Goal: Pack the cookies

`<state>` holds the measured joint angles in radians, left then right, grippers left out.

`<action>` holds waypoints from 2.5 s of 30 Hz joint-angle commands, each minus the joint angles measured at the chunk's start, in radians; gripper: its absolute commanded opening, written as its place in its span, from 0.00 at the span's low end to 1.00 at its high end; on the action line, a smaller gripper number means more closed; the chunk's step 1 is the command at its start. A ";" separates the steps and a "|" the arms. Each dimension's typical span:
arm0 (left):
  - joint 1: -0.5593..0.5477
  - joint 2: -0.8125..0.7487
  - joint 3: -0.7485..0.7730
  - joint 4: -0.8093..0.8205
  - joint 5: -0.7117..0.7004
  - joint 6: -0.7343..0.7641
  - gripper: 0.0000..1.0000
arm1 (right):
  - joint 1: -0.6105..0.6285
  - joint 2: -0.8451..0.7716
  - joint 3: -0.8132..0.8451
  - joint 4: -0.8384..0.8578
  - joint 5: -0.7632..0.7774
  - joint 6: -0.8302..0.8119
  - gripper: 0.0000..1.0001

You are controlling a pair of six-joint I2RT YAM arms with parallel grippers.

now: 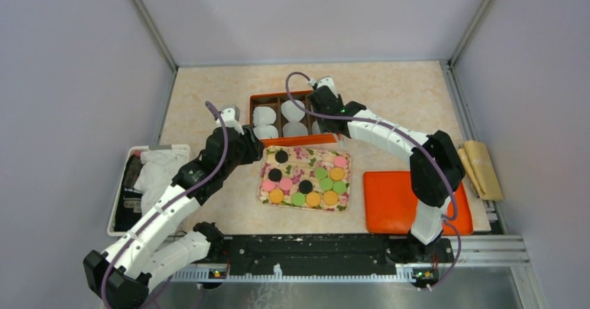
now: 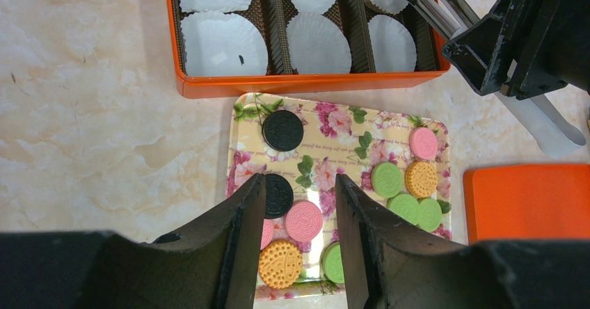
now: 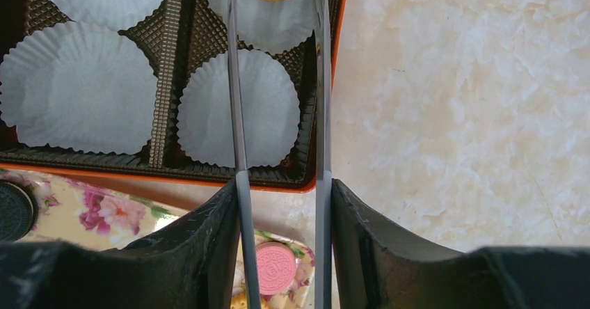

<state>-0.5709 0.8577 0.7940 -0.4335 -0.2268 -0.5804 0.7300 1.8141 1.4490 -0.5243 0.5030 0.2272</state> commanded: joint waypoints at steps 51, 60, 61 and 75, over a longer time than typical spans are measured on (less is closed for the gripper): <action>0.074 0.020 0.001 -0.002 0.002 -0.048 0.52 | 0.554 -0.193 -0.290 0.040 0.102 0.167 0.50; 0.076 -0.002 0.000 -0.015 -0.009 -0.041 0.52 | 0.518 -0.115 -0.224 0.076 0.081 0.164 0.50; 0.077 -0.005 0.000 -0.016 -0.010 -0.041 0.52 | 0.515 -0.109 -0.219 0.077 0.075 0.166 0.50; 0.078 -0.025 -0.013 -0.019 -0.002 -0.042 0.52 | 0.474 -0.125 -0.180 0.049 0.029 0.172 0.12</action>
<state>-0.4980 0.8524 0.7887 -0.4580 -0.2256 -0.6258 1.2079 1.7275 1.2015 -0.4835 0.5213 0.4007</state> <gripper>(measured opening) 0.520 0.451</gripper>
